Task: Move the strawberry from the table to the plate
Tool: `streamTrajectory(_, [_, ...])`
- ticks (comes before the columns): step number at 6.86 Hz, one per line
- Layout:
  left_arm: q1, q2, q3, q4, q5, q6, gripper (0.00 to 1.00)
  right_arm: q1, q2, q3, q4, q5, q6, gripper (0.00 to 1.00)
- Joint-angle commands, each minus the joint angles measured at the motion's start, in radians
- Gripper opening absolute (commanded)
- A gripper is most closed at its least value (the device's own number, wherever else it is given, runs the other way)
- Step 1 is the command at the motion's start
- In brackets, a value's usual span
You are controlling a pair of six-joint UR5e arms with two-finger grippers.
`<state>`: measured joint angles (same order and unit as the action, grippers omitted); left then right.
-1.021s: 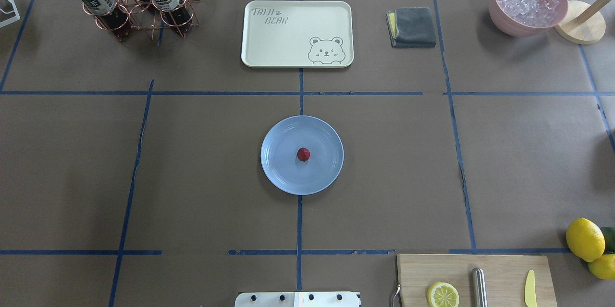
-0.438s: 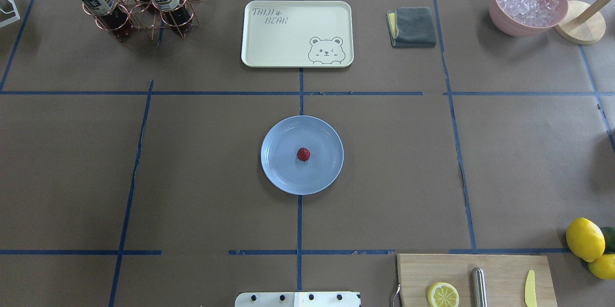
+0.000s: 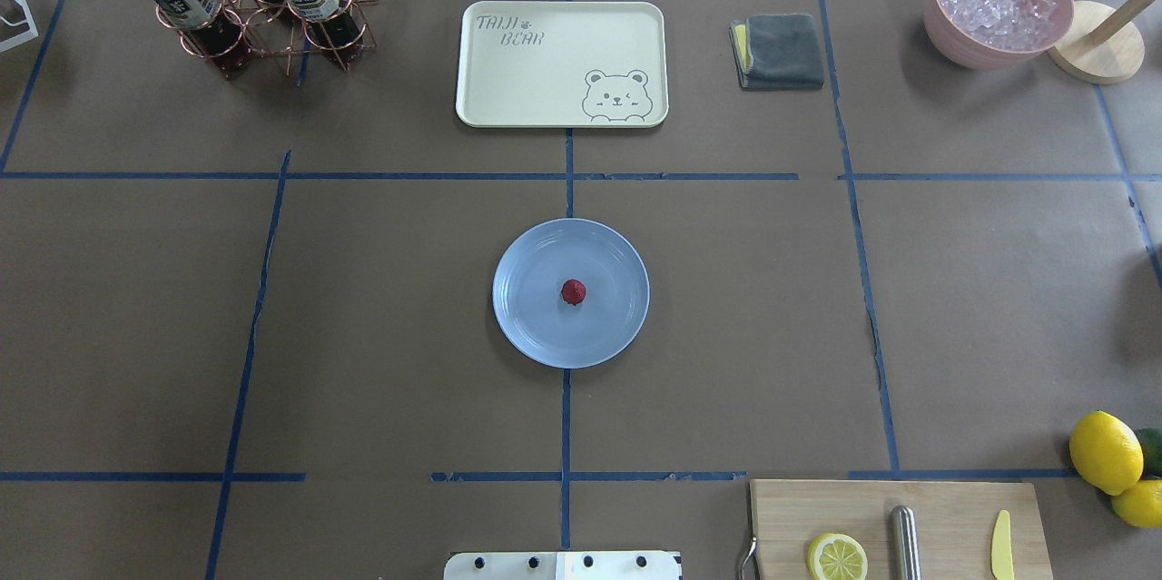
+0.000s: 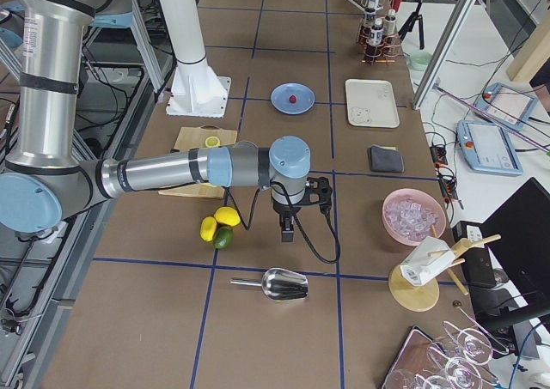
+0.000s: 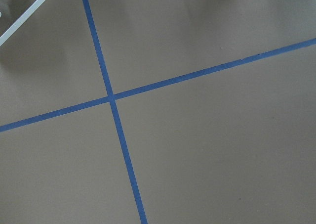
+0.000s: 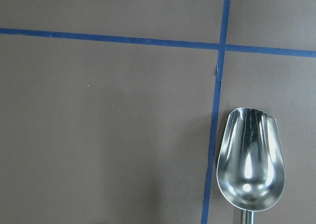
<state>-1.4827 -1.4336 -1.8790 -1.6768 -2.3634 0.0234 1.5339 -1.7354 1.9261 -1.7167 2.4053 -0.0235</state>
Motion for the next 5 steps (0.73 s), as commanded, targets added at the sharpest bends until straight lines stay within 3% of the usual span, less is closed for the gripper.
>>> streamTrajectory(1, [-0.014, 0.005, -0.037, -0.001, -0.007, -0.002, 1.00, 0.000, 0.005, -0.004, 0.000, 0.005, 0.001, 1.00])
streamTrajectory(5, [-0.015, 0.004, -0.032, -0.009, -0.007, -0.003, 1.00, -0.001, 0.014, -0.001, 0.000, 0.009, 0.004, 1.00])
